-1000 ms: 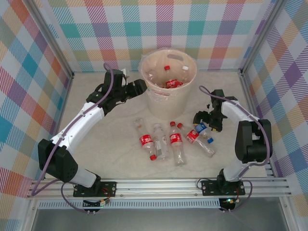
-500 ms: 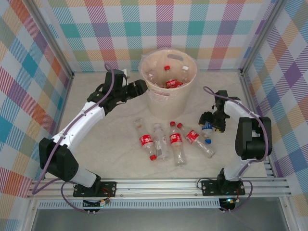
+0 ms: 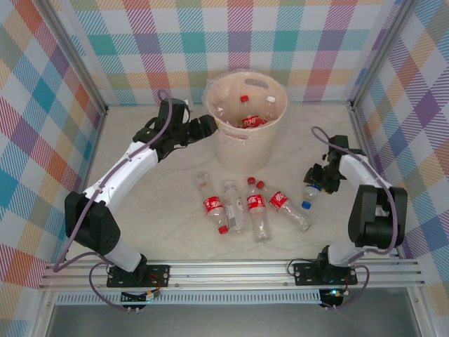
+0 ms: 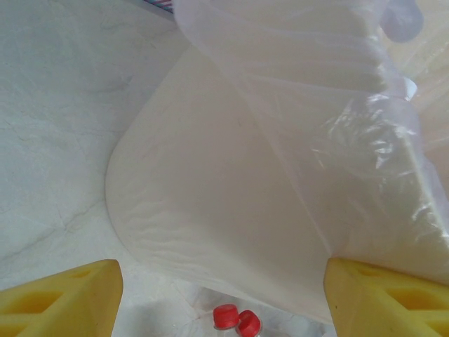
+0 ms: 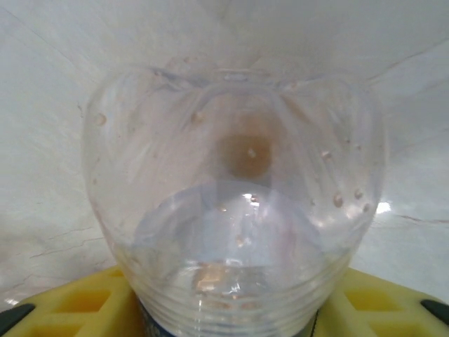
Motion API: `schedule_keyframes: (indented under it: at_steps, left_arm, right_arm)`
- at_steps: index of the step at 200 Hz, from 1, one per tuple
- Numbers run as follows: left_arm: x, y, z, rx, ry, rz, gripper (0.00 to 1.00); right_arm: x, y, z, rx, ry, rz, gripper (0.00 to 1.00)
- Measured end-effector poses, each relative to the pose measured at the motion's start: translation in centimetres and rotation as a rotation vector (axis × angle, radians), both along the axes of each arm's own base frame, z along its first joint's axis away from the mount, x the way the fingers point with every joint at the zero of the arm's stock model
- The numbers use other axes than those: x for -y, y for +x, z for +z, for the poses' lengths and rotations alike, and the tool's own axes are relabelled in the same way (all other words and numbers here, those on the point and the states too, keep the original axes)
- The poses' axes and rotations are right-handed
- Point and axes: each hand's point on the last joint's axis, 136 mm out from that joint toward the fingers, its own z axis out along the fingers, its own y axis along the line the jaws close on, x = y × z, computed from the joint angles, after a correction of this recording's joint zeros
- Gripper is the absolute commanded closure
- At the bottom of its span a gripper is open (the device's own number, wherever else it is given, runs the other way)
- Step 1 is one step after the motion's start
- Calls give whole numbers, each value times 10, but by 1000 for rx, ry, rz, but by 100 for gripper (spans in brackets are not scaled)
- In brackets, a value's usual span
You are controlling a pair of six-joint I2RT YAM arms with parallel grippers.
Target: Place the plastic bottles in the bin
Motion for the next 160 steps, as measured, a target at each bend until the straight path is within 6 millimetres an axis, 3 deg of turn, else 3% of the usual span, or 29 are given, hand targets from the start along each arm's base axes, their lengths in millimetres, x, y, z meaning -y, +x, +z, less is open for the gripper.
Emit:
schedule_keyframes:
  at_steps: [66, 160]
  left_arm:
    - [1, 8, -4, -31, -37, 44, 25]
    - [-1, 13, 4, 17, -91, 93, 25]
  right_arm:
    - [23, 6, 81, 232, 6, -49, 48]
    - [-5, 7, 209, 566, 107, 27, 51]
